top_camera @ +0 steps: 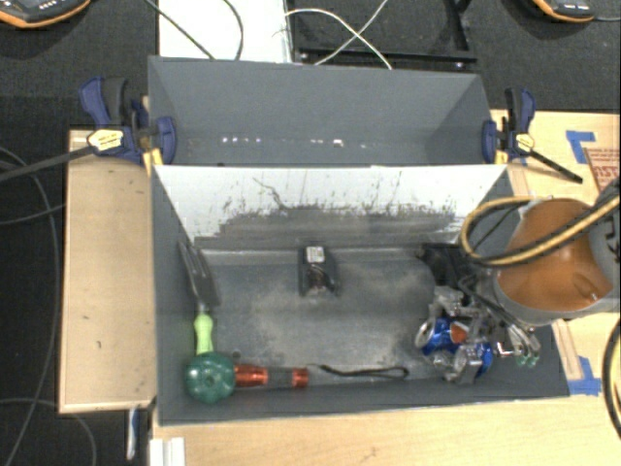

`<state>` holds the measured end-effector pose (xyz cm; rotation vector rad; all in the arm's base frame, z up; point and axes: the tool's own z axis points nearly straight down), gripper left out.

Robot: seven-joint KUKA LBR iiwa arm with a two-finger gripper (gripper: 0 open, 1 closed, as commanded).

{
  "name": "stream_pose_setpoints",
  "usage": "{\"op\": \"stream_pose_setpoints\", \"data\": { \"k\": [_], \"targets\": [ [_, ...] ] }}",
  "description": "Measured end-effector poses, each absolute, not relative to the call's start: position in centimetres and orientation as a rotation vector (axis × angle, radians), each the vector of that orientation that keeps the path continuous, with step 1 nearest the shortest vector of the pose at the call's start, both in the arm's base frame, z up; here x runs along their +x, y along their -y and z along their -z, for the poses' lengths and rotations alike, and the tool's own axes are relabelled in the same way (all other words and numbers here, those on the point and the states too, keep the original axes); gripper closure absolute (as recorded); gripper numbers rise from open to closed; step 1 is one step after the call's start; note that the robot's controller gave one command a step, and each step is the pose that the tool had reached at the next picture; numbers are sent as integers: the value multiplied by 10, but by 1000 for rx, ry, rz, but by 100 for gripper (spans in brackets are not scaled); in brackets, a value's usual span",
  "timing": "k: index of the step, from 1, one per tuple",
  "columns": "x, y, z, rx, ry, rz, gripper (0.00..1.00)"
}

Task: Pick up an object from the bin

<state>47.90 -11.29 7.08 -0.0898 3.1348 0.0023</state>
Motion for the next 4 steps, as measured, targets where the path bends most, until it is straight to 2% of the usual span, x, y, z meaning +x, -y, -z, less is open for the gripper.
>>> {"op": "stream_pose_setpoints", "data": {
  "k": [1, 2, 3, 4],
  "targets": [
    [478, 107, -120, -313, -3120, 2, 0],
    [480, 113, -71, -93, -3131, -3, 0],
    [486, 124, -70, -154, -3133, -17, 0],
    [482, 110, -73, -99, -3126, -9, 100]
  ]
}}
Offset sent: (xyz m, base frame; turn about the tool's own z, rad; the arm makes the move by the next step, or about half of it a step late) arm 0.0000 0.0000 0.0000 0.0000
